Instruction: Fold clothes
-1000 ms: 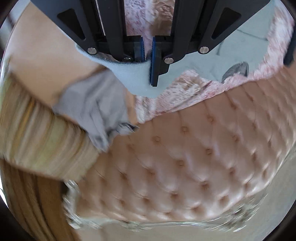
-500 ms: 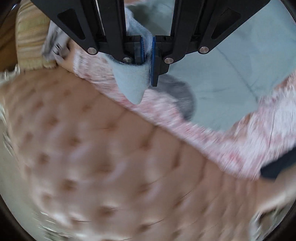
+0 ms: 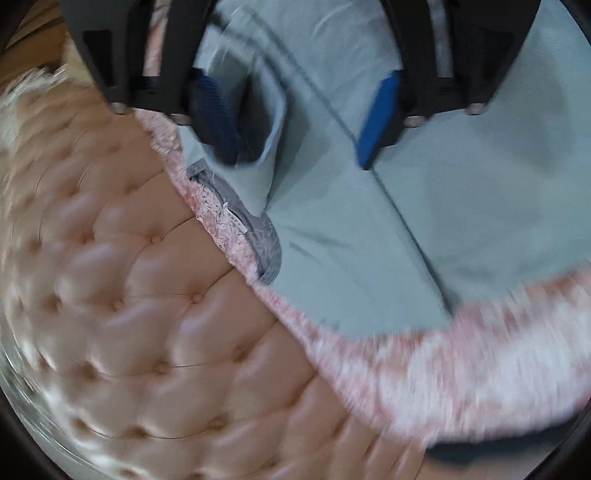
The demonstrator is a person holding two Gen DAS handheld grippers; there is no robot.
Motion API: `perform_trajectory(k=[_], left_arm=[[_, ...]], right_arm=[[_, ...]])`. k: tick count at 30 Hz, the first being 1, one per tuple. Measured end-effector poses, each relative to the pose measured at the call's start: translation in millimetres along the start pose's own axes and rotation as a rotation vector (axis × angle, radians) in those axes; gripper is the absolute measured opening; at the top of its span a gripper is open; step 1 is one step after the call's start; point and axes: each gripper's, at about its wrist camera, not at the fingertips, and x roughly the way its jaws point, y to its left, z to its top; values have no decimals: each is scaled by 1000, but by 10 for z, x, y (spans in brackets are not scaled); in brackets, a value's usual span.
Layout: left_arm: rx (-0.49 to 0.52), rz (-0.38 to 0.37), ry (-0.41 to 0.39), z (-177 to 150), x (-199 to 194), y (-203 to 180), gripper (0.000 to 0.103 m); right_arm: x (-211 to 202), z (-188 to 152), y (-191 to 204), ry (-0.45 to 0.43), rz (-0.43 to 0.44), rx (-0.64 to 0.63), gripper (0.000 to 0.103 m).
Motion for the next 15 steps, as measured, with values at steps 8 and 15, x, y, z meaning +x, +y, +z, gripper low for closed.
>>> perform_trajectory(k=[8, 15], left_arm=[[-5, -2, -4, -53, -69, 5, 18], [-84, 69, 40, -199, -110, 263, 18]], right_arm=[[-242, -938, -762, -95, 362, 599, 78], [151, -1844, -1408, -114, 702, 1337, 79]])
